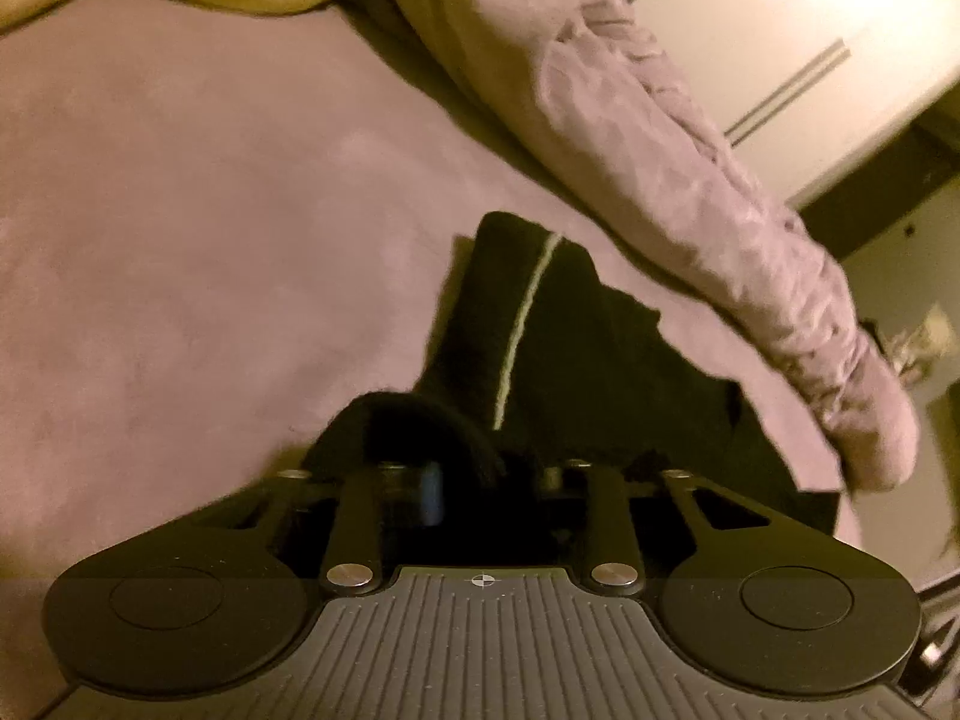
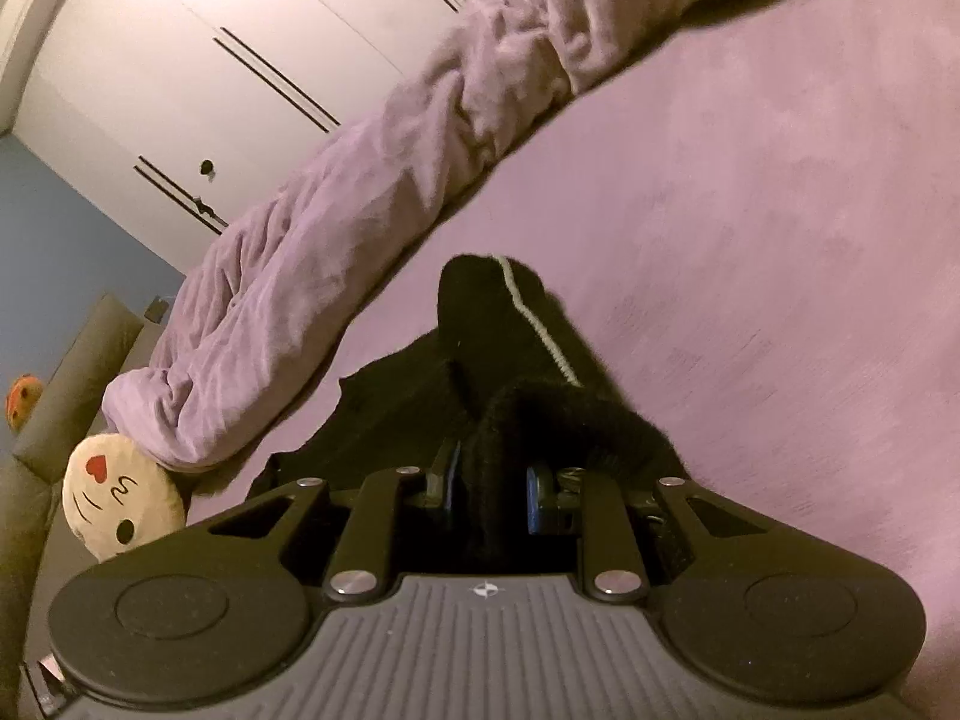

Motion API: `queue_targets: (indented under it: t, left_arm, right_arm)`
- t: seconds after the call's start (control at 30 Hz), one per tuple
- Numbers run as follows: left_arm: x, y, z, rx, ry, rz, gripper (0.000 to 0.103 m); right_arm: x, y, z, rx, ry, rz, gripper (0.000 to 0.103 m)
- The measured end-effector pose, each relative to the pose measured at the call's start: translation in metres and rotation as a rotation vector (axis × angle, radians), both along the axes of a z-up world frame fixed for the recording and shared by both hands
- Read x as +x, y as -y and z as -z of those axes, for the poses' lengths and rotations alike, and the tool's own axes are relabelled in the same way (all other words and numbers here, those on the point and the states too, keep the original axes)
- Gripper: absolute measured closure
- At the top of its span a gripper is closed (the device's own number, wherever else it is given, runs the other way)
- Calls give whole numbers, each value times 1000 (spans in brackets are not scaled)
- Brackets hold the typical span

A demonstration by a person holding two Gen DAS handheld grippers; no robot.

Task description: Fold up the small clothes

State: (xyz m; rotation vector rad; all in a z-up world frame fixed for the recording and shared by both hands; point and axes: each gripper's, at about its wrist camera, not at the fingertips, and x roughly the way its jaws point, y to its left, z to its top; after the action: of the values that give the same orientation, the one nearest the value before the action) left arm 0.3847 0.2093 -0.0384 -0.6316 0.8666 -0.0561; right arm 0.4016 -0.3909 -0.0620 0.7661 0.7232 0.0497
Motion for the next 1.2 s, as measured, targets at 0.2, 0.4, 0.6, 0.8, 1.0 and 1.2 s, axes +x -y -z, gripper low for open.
queue_targets:
  t: [0.2, 0.4, 0.6, 0.8, 1.0, 1.2]
  left_arm:
    - [-6, 2, -26, 22, 72, -6, 92]
    - [1, 1, -75, 23, 199, -43, 92]
    - [32, 10, -97, 100, 260, -69, 92]
    - [63, 32, -85, 269, 262, -73, 84]
    - [40, 37, -68, 339, 281, -155, 9]
    - [-3, 21, -49, 328, 242, -144, 9]
  right_arm:
    - [-4, -4, -18, -23, 66, -3, 92]
    - [2, 0, -50, -37, 163, 14, 93]
    - [31, -1, -72, -86, 221, 62, 93]
    - [62, -10, -74, -184, 247, 71, 93]
    - [47, -20, -64, -294, 276, 106, 57]
    - [-4, -30, -60, -513, 287, 38, 48]
